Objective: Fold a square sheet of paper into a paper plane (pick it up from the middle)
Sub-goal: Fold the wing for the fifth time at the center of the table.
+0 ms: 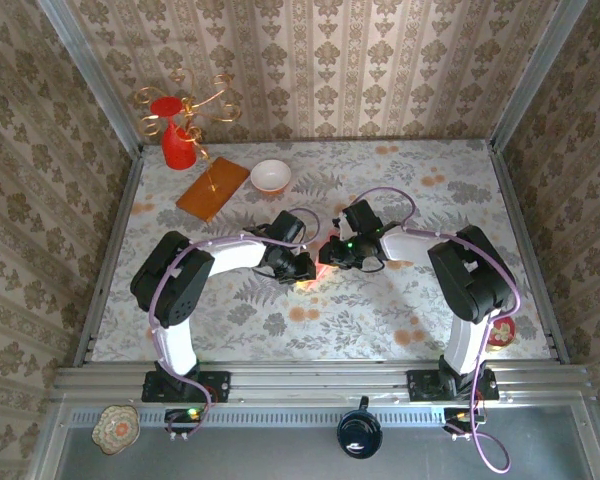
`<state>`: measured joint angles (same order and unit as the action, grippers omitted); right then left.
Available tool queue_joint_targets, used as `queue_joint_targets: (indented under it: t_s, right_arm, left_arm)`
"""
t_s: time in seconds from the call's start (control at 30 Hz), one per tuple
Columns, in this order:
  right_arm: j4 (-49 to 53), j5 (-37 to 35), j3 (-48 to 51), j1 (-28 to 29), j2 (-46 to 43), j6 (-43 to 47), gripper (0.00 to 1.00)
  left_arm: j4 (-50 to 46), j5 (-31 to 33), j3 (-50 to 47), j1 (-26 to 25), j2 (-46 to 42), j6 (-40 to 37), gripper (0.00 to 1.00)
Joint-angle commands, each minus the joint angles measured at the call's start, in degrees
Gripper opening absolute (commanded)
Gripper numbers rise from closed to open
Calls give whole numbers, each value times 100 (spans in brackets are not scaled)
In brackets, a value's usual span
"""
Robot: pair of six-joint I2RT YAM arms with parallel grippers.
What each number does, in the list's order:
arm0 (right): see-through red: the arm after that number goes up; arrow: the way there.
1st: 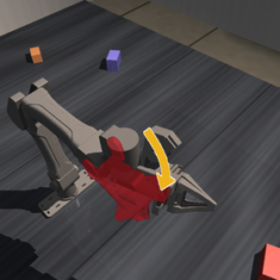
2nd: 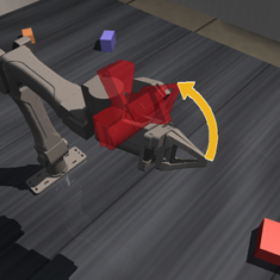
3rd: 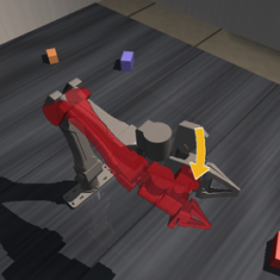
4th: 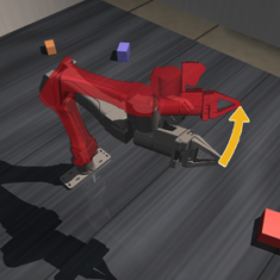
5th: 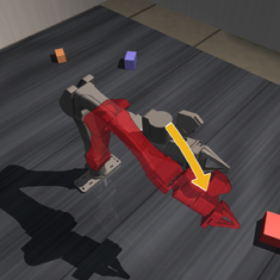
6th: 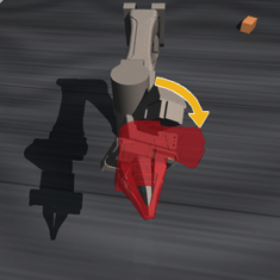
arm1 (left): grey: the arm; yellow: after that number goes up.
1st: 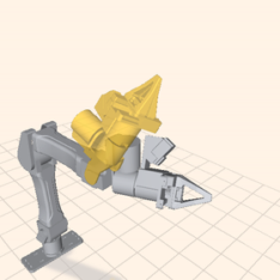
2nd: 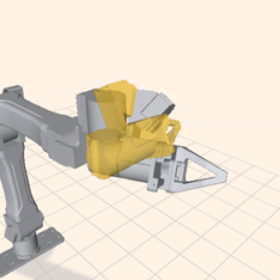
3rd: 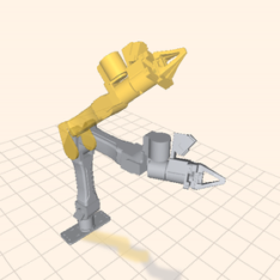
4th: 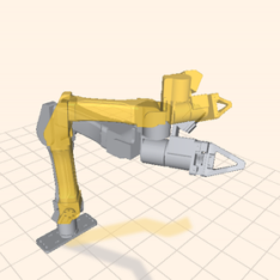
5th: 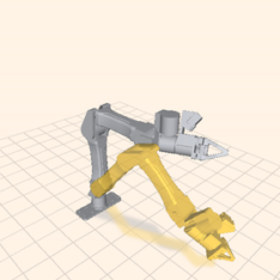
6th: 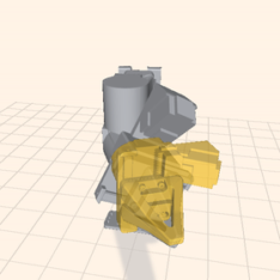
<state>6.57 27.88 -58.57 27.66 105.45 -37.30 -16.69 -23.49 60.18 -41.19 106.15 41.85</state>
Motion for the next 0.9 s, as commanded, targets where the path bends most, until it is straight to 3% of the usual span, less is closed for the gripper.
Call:
queue_joint_targets:
  t_s: [0.0, 0.87]
  right_arm:
    - [257, -150, -214, 29, 173, 98, 21]
    - [623, -620, -364, -15, 508, 29, 19]
  left_arm:
    - [-375, 310, -95, -96, 420, -134, 21]
    - [-429, 301, -99, -117, 538, -106, 15]
